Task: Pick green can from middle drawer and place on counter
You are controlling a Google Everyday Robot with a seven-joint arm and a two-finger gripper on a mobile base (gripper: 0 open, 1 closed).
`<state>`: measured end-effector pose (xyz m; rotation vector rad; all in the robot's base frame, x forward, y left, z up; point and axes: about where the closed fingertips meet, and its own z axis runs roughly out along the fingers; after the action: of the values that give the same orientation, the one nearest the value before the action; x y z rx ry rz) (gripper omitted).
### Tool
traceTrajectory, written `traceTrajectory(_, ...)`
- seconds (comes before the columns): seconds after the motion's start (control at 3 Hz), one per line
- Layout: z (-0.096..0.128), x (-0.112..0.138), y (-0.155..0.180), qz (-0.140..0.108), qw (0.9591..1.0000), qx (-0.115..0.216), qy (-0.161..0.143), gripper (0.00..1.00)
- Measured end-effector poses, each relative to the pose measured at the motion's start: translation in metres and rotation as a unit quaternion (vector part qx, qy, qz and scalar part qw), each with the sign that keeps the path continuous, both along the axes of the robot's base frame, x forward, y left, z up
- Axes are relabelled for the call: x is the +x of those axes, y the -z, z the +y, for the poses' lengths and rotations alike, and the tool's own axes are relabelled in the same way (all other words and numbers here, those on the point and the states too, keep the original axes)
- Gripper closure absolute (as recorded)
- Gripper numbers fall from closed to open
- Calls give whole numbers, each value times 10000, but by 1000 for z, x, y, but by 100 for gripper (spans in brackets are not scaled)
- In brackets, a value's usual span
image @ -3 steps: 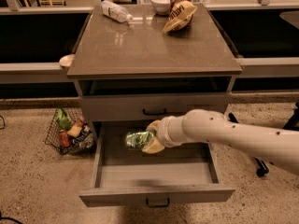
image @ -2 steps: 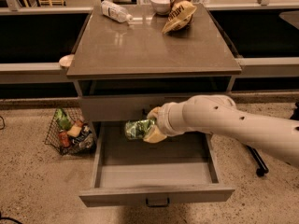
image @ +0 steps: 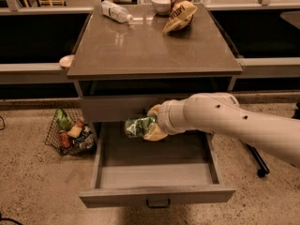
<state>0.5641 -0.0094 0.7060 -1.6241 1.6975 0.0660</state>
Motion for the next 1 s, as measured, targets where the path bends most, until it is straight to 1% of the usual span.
traceTrajectory(0.33, -8, 16, -36, -316, 9995, 0, 48, 100)
traceTrajectory(0.67, -24, 41, -105, -828, 9964, -150, 83, 100)
traceTrajectory(1.0, -38, 68, -182, -1377, 9895, -410, 175, 100)
